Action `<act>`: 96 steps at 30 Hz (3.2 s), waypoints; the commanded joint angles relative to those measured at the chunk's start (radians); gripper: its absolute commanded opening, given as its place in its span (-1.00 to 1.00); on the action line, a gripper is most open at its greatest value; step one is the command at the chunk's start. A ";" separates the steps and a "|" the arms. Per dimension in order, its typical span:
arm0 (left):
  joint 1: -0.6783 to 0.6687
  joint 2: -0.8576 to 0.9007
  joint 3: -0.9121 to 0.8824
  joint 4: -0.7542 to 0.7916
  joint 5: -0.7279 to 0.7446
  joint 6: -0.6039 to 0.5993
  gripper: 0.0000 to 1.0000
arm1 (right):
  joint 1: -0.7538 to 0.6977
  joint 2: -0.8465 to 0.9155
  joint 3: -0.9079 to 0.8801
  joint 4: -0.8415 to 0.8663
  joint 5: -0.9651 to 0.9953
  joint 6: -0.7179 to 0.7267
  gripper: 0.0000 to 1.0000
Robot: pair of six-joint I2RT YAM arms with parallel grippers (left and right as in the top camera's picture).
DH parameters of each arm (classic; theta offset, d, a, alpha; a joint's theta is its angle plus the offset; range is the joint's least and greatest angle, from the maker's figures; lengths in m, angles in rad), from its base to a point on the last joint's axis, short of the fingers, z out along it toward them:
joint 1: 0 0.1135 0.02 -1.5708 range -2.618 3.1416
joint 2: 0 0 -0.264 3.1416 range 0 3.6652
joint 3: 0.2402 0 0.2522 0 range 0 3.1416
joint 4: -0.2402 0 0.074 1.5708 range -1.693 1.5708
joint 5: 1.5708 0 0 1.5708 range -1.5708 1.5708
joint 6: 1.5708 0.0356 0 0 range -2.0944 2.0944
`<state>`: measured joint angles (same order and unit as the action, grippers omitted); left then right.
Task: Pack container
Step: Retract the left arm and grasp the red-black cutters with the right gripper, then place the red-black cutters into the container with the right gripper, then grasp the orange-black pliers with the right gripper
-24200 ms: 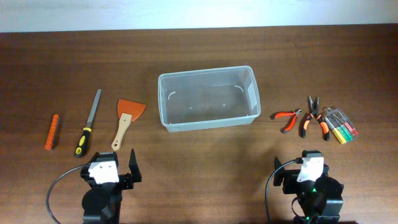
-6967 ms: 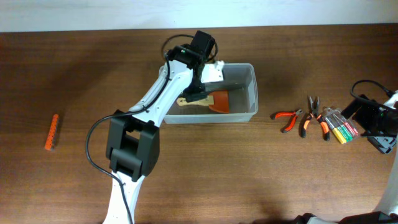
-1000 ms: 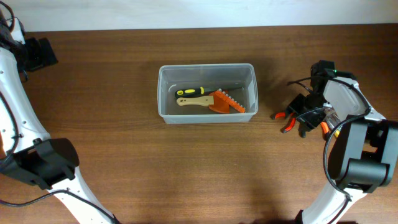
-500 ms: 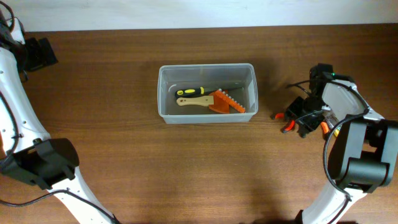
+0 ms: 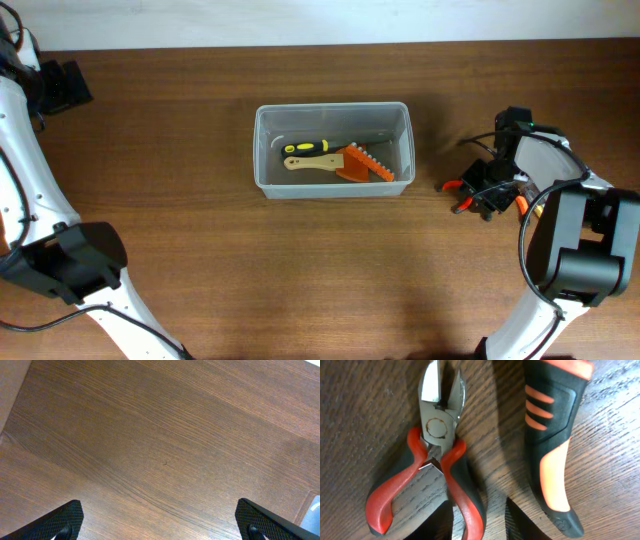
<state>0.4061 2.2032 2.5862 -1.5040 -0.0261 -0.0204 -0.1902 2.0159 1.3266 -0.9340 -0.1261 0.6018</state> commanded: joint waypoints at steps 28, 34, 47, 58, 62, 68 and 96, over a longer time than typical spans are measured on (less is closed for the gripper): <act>0.003 0.001 0.000 -0.001 0.011 -0.010 0.98 | 0.412 -0.253 0.555 -0.109 0.045 -0.623 -0.92; 0.003 0.001 0.000 0.000 0.011 -0.010 0.98 | 0.616 -0.152 0.546 -0.055 0.045 -1.042 -0.92; 0.003 0.001 0.000 0.000 0.011 -0.010 0.98 | 0.716 0.145 0.546 0.061 0.043 -1.619 -0.92; 0.003 0.001 0.000 0.000 0.011 -0.010 0.98 | 0.764 0.188 0.578 0.033 0.134 -1.512 0.01; 0.003 0.001 0.000 0.000 0.011 -0.010 0.98 | 0.756 0.128 0.666 -0.010 0.327 -1.337 0.31; 0.003 0.001 0.000 -0.001 0.011 -0.010 0.98 | 0.614 0.029 0.857 -0.238 0.396 -0.916 0.59; 0.003 0.001 0.000 0.000 0.011 -0.010 0.98 | -0.086 0.039 0.227 -0.216 -0.039 -0.394 0.43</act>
<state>0.4061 2.2032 2.5862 -1.5040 -0.0257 -0.0204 -0.2611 2.0506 1.5913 -1.1801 -0.1455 0.1898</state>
